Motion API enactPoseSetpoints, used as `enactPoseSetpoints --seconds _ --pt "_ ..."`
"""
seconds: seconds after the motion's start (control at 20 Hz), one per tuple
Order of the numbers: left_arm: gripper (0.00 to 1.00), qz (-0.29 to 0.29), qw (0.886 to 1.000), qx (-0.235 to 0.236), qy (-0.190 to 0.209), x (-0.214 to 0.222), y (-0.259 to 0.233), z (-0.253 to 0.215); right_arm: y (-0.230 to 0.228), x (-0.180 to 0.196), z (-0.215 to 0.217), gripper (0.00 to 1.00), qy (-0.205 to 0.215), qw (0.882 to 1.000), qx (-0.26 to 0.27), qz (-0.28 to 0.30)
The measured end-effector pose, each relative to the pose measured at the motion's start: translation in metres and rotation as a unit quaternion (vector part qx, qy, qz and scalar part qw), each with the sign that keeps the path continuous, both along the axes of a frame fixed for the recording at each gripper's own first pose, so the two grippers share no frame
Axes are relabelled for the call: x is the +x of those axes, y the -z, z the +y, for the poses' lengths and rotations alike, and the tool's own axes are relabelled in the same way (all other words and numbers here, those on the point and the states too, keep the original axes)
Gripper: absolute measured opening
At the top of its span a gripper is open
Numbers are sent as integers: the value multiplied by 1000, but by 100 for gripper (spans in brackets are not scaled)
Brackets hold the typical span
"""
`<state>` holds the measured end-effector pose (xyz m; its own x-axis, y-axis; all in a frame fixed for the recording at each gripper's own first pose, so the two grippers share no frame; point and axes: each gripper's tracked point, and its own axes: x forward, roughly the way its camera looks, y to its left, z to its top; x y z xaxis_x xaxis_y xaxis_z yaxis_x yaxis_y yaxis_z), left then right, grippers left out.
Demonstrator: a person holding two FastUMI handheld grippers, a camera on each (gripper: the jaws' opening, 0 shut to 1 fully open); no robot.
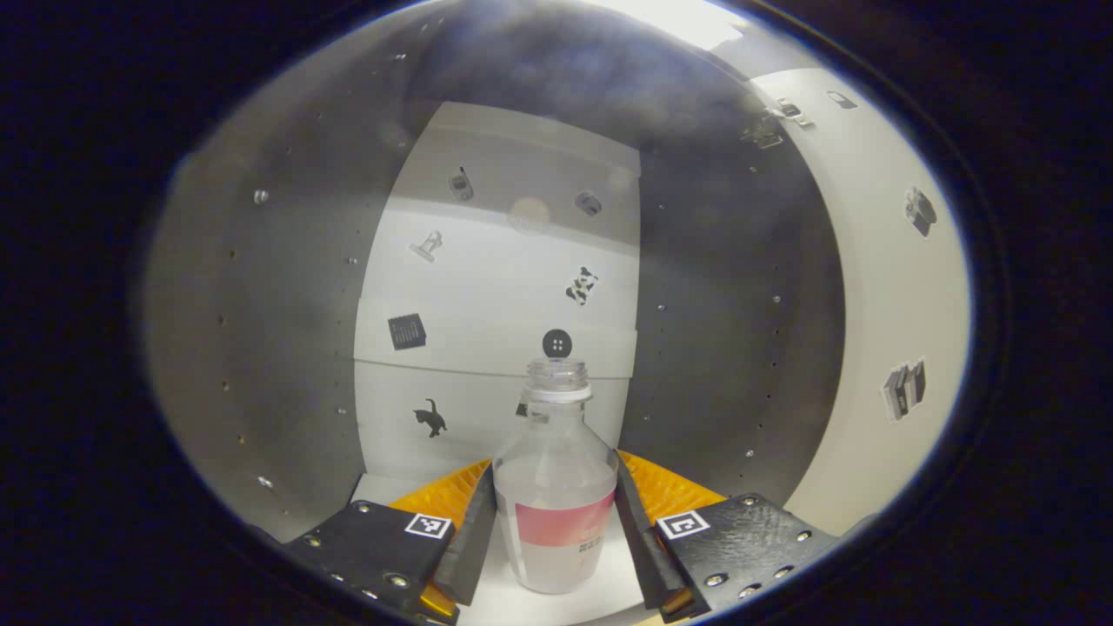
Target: Open the cabinet door with the right hand, grasp the bottle in the cabinet with the left hand and place it on the coaster, then close the cabinet door with the right hand.
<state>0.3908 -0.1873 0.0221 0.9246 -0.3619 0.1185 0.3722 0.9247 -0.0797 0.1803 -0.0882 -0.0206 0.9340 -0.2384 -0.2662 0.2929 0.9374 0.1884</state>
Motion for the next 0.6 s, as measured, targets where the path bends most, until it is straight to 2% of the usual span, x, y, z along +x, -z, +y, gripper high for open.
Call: enactPoseSetpoints --seconds 0.3,0.55,0.6 --pt "70 -39 999 22 26 -59 -33 6 0 -23 8 98 -1 1000 5 -12" --pt "70 -45 998 33 16 -125 -40 42 0 -48 22 98 -14 1000 4 -18" --pt "70 -47 998 37 8 -139 -38 55 0 -53 25 92 -18 1000 5 -19"
